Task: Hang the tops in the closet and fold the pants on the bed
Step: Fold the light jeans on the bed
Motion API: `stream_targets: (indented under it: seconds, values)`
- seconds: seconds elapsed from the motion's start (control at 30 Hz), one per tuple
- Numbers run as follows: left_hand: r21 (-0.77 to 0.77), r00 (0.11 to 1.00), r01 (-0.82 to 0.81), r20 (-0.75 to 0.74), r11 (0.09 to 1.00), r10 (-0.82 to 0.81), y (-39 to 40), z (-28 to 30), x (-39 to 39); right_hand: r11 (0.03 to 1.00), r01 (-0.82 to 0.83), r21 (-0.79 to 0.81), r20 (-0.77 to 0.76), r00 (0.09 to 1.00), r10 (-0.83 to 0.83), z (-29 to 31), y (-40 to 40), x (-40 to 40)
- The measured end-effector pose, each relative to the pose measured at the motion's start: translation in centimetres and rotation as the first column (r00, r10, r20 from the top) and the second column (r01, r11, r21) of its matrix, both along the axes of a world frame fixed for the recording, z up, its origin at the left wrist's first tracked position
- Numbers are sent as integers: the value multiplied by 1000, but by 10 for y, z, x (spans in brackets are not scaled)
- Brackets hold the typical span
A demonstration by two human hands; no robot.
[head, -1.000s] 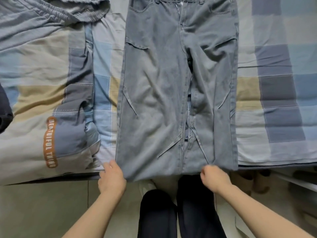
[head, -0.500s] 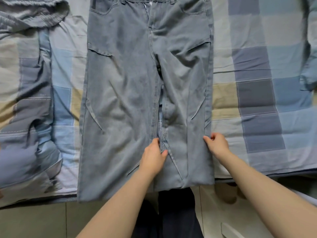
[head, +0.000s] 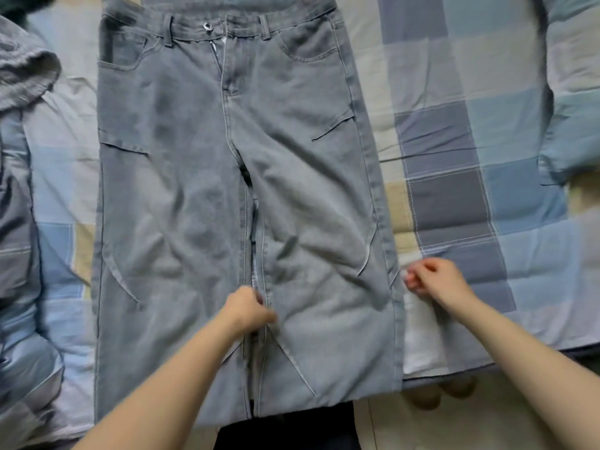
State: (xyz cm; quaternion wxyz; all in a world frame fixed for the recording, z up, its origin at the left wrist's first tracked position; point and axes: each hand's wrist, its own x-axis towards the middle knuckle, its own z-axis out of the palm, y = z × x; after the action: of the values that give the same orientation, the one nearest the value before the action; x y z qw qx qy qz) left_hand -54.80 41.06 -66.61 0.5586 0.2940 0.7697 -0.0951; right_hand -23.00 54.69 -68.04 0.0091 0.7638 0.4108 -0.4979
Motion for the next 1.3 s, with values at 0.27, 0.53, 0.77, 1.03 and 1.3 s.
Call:
stream_targets:
  seconds: [0.27, 0.53, 0.77, 1.03, 1.3]
  values:
    - [172, 386, -922, 433, 346, 814, 149, 3, -35, 967, -46, 250, -179, 980, 92, -4, 158, -148]
    - [477, 470, -796, 99, 373, 877, 156, -22, -51, 901, -175, 397, 89, 984, 152, -28, 210, -122]
    - [376, 514, -832, 240, 409, 824, 118, -16, -51, 932, 311, 186, -322, 916, -241, -29, 171, -102]
    - [146, 945, -303, 175, 942, 277, -13, -11, 17, 986, -108, -128, -200, 976, 81, 1, -28, -11]
    - [-224, 541, -696, 461, 682, 704, -110, 25, 53, 937, -79, -341, -317, 948, -35, 45, -143, 57]
